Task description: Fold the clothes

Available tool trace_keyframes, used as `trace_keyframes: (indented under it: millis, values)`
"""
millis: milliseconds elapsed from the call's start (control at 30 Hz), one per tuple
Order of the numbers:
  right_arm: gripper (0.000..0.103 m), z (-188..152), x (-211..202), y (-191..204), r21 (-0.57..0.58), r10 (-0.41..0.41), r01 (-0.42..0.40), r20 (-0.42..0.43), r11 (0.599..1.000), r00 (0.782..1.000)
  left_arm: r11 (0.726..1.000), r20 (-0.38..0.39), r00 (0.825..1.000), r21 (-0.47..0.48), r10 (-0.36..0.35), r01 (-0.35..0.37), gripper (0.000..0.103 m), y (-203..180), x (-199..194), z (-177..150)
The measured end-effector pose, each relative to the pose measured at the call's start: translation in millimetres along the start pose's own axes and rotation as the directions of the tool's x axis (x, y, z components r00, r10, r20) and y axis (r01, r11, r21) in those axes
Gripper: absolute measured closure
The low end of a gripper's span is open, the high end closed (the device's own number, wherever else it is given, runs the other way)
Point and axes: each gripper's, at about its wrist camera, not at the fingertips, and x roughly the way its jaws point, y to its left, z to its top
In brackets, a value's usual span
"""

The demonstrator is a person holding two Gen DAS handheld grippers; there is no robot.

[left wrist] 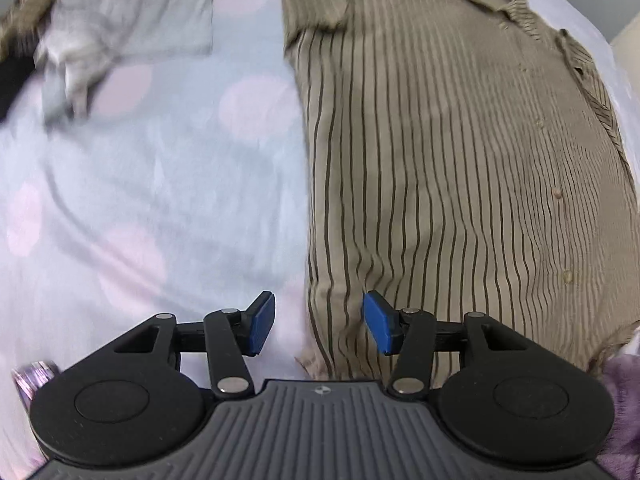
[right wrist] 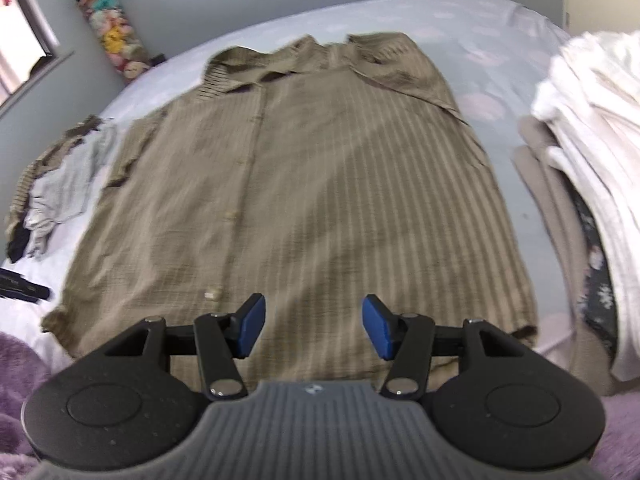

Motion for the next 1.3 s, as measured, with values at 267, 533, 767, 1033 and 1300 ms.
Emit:
trace_keyframes:
  millis: [267,533,767,1033,1300]
  values:
    - [0.045,-1,-8,34,-0.056,0.062,-0.061,0.005,0.997,0.998,0.996,-0.102,0.995,0.084,-0.001,0.009,0.1,-1,20,-1]
    - [0.044,13,6,85,-0.145,0.144,-0.148,-0.039,0.978,0.989,0.984,-0.003,0.989,0.103,-0.146,0.145,0.103,-12,-17,-3]
    - [0.05,22,30,167,-0.311,0.227,-0.263,-0.149,0.913,0.963,0.958,-0.031,0.97,0.15,-0.241,0.243,0.103,-41,-39,14]
    - [0.052,30,52,225,-0.34,0.275,-0.343,-0.232,0.876,0.933,0.927,-0.061,0.951,0.214,-0.303,0.309,0.103,-74,-36,31]
    - [0.054,40,72,241,-0.312,0.203,-0.276,-0.247,0.909,0.947,0.904,-0.086,0.933,0.232,-0.348,0.359,0.103,-97,-26,41]
